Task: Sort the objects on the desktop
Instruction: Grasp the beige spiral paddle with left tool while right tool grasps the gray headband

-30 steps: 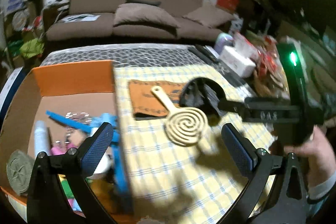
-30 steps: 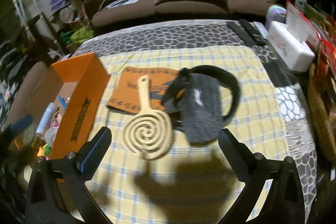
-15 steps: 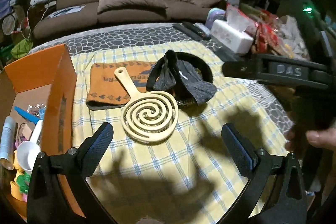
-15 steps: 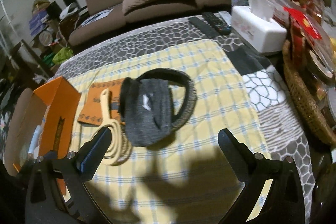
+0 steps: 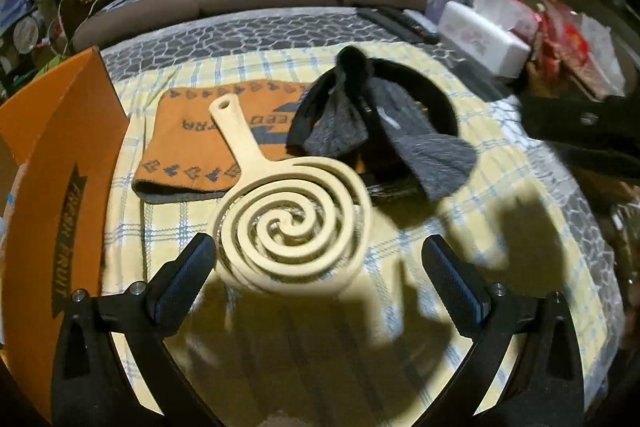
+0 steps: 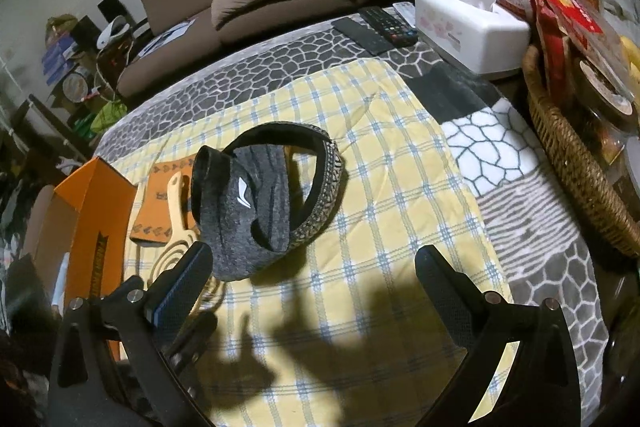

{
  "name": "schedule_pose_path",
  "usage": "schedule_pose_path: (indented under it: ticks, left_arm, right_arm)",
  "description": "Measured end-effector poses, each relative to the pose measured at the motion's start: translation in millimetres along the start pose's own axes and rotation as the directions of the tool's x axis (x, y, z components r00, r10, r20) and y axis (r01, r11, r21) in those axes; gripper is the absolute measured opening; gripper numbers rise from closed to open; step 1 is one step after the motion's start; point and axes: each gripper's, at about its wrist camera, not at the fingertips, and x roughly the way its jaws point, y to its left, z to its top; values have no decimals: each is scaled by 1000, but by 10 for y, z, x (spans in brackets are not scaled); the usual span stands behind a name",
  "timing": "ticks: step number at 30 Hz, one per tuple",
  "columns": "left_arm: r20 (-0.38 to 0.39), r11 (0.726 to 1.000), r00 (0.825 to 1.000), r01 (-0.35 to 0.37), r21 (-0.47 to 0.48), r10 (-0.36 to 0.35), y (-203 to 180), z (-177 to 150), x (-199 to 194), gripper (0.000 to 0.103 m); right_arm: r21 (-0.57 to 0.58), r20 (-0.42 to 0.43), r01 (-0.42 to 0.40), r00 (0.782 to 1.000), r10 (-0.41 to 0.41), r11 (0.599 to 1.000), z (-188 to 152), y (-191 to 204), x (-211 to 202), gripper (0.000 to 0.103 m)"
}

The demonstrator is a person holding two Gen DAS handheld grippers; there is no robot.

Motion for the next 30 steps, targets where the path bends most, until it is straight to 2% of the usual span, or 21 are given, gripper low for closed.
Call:
schedule_pose_path:
  ticks: [9,12,14,16,21,23,24,30]
  left_arm:
    - [31,997,996,-82,-5,82,33,95,179,103]
    - [58,992,991,-121,-35,123,92,111,185,103]
    - [69,992,992,-102,-68,107,148,106,176,103]
    - [21,993,995,-96,-70,97,170,99,277,103]
    - [-20,993,996,-83,-87,82,212,66,405,103]
    - [-13,993,998,-70,-94,69,219,55,399,99]
    - [0,994,998,-55,-95,55,223,56,373,90]
    - [25,994,998,-47,-98,49,281,67,270,89]
  right_arm:
    - [-1,-21,18,1000,-18,1000,-4,-26,139,102]
    - [-7,-26,18,999,-18,1000,-10,2,169,102]
    - [-11,-28,18,999,-18,1000,-14,21,187,102]
    - [-12,-30,19,999,-19,1000,-13,38,204,102]
    - [-14,-36,9,999,-10,1000,-18,96,250,102]
    - [-24,-35,7,999,-8,1000,-23,131,264,102]
    - [-28,-36,7,999,-8,1000,-25,146,272,102]
    - [-34,-24,-7,1000,6,999,-5,238,314,102]
